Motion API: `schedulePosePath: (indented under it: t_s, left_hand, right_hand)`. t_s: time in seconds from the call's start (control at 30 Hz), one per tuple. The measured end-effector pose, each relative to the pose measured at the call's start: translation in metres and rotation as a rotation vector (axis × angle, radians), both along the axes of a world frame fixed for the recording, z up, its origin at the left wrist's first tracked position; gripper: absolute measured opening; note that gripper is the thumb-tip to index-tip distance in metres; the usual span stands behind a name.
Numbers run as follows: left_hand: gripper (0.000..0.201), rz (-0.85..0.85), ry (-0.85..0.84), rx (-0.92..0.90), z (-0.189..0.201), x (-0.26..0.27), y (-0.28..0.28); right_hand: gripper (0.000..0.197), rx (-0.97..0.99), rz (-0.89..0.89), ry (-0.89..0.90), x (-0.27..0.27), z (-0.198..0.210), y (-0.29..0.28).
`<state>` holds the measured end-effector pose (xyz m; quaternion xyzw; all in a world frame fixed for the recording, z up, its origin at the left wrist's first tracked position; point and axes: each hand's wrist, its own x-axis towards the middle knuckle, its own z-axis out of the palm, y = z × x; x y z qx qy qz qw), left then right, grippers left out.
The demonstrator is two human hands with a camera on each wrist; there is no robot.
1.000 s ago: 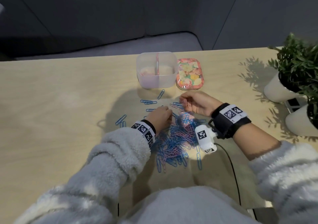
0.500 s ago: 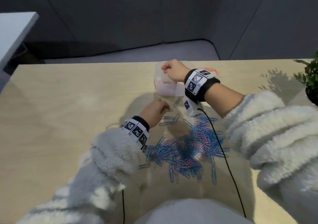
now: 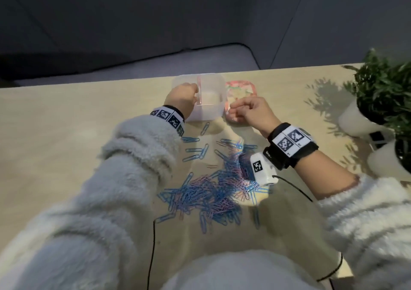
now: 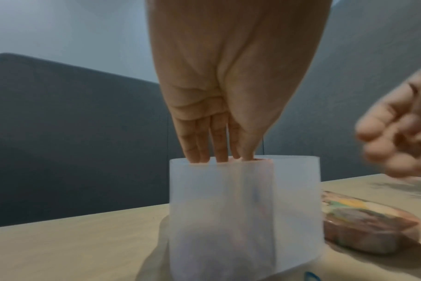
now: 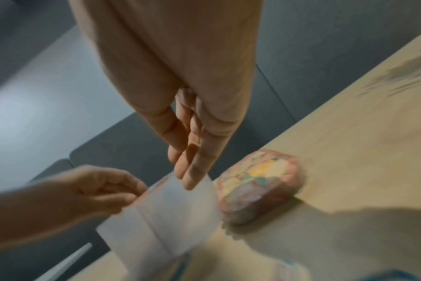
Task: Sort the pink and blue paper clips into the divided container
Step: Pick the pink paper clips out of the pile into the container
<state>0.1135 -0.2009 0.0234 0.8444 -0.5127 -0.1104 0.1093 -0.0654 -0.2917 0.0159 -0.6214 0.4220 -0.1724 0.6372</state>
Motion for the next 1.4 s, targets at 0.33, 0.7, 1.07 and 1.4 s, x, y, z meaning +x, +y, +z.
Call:
schedulePosePath:
  t_s: [0.33, 0.7, 1.07, 1.4]
  left_hand:
    - [0.016, -0.292, 0.053, 0.065, -0.035, -0.071, 0.023]
    - [0.02, -0.303, 0.07, 0.169, -0.06, -0.084, 0.024]
    - [0.023, -0.165, 0.345, 0.007, -0.052, -0.088, 0.053]
    - [0.018, 0.016, 0.571, 0.067, -0.062, -0.089, 0.081]
  right_hand:
    - [0.011, -0.556, 0.464, 0.461, -0.043, -0.051, 0.028]
    - [0.017, -0.868, 0.719, 0.682, -0.036, -0.049, 0.043]
    - [0.015, -0.607, 0.437, 0.454, -0.053, -0.057, 0.041]
    - [0.023, 0.236, -0.051, 0.166, -0.061, -0.05, 0.005]
